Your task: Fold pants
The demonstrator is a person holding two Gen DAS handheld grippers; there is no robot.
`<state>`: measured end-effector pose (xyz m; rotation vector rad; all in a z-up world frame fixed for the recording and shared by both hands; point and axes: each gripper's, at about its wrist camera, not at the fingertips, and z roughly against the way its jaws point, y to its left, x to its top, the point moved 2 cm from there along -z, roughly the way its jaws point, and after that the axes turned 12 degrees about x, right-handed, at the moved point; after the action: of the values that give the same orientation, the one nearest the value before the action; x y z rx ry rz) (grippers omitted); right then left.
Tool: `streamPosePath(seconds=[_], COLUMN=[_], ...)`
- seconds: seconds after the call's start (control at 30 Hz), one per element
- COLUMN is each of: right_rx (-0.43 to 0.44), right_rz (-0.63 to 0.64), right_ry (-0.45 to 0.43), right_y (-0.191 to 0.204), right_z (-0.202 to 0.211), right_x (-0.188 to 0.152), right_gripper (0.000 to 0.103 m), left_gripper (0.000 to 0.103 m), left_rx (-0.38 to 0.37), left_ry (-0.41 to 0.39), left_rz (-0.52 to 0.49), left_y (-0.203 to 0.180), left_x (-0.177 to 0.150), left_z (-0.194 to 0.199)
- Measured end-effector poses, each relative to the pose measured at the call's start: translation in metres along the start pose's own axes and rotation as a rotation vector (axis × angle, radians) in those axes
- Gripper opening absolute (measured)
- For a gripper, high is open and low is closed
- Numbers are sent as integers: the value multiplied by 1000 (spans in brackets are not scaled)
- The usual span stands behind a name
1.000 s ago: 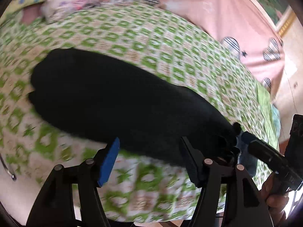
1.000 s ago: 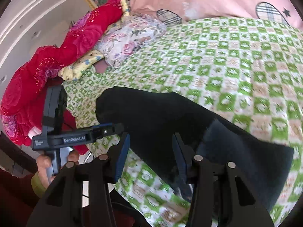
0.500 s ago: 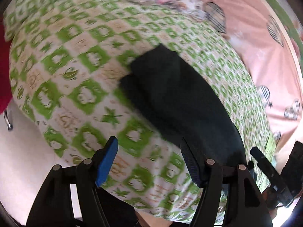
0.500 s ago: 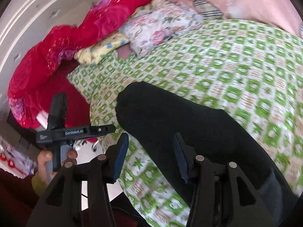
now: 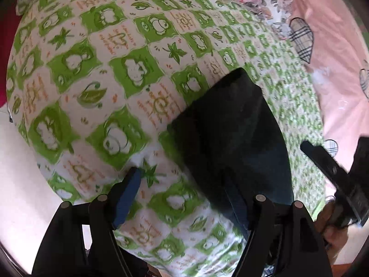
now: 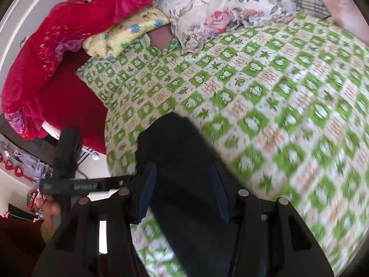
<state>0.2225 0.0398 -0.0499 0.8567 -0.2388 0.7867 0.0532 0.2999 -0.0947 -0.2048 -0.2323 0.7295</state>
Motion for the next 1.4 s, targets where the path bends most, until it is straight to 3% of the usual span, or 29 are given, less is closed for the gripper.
streamPosePath(seconds=[0.23,0.4,0.53,0.67,0.77,0.97,1.17,1.4], right_rx=[46,63,76,125,131,159,183,164], right_rz=[27,70,67,42,33,17,53,55], right_ry=[178,244,249,248,208,96,-41,-223], right_y=[-29,-31,-33,-34,-31,-22,-2,4], right_z=[-58,-84,-95,-99,-91,-55,10,101], right_x=[34,46,50,46,44,41,30,-14], right_gripper=[50,50,49,29,22,19,19,18], left_gripper=[76,74,56,43,32,24,22,22], left_rx=[20,20,15,9,-16,-120,-180,-287], left_ry=[-3,-36,-84,-108,-121,-184,-269,-329], left_rz=[33,40,2,-30,-49,-113,-222,-400], left_y=[-11,-16,-23,-28,-32,-41,-72,-135], left_x=[13,18,17,17,17,15,-2,-48], left_z=[-6,-7,-6,-8,-6,23,70,118])
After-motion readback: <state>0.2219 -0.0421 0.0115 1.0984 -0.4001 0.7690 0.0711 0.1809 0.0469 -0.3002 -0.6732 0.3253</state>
